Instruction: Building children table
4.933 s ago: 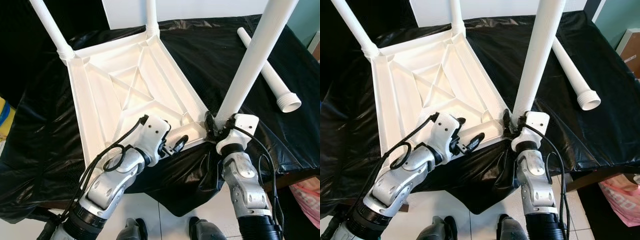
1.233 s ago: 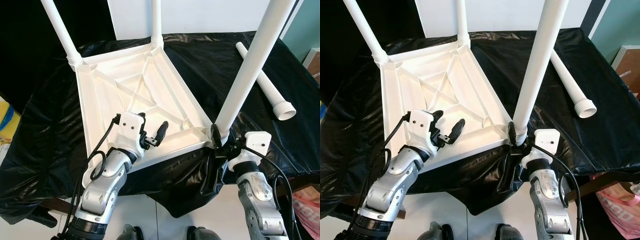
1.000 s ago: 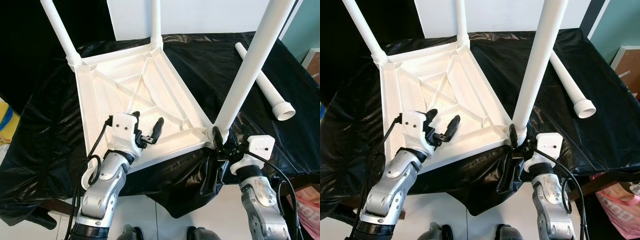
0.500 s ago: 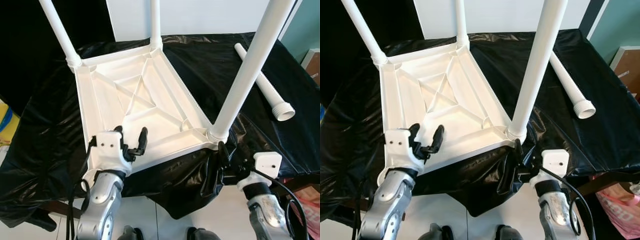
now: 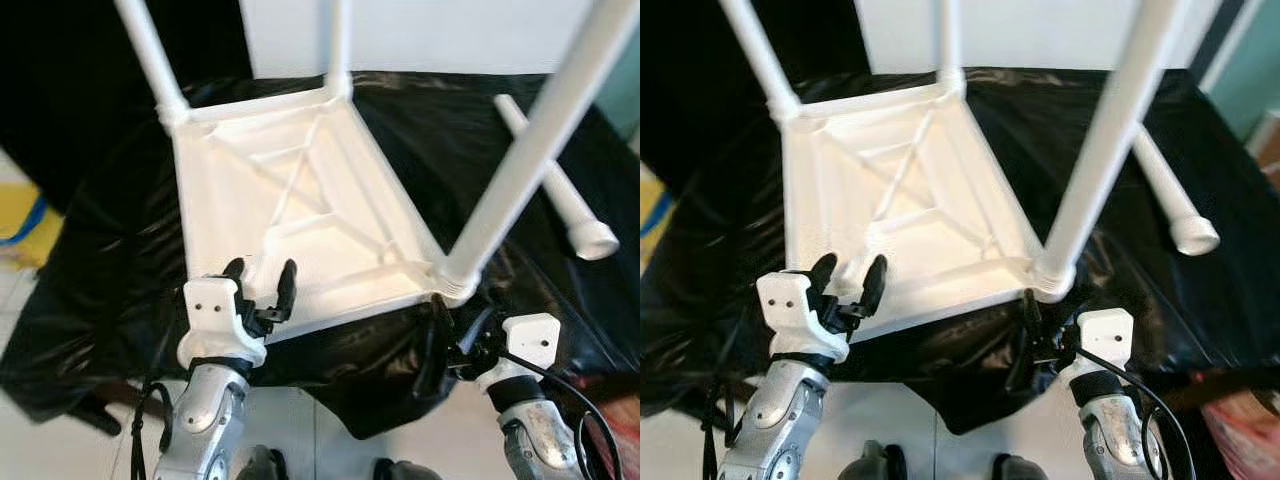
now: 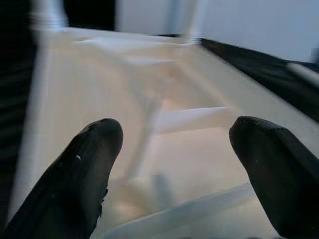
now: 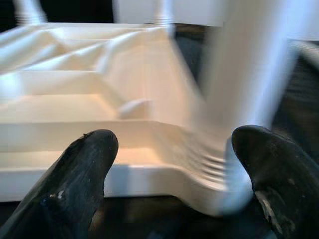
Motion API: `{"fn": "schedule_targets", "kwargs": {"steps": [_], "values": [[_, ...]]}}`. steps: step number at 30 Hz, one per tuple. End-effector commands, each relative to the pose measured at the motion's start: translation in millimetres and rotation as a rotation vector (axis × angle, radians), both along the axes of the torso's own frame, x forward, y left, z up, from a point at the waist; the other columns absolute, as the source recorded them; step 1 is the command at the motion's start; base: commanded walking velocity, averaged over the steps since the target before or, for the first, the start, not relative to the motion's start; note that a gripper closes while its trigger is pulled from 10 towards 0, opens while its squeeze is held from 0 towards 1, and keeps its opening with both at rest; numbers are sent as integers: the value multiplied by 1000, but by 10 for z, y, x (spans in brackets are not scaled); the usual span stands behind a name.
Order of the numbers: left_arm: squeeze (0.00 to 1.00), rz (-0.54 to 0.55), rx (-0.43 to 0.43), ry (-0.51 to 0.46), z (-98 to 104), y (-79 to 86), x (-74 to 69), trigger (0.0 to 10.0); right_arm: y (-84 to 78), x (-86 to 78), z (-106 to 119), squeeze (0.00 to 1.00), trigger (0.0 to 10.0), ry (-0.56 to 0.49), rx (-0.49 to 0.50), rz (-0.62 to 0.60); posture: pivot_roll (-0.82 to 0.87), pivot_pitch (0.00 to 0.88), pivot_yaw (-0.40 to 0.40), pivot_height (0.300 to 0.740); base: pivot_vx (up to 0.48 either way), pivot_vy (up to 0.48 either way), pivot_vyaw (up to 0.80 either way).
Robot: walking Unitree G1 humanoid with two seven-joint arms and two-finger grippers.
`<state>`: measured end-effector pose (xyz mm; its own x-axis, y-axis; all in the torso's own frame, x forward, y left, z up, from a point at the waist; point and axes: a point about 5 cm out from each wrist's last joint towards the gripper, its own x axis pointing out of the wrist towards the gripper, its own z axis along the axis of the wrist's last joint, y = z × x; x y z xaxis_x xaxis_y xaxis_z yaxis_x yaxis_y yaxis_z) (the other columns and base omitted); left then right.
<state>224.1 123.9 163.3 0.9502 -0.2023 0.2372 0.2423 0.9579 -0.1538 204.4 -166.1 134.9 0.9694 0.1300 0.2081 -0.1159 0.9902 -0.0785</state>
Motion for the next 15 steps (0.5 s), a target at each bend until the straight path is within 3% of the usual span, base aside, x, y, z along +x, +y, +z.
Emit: {"fn": "schedule_targets", "kwargs": {"steps": [1,15], "values": [[0,4,7,-19,34,-7,-37,10000,37,-23,26,0,10000,-1,2,27,-117,165,9,740,0,0,800],[0,0,9,-19,38,-14,-72,10000,69,0,36,0,10000,-1,20,67,-114,173,13,740,0,0,800]]}}
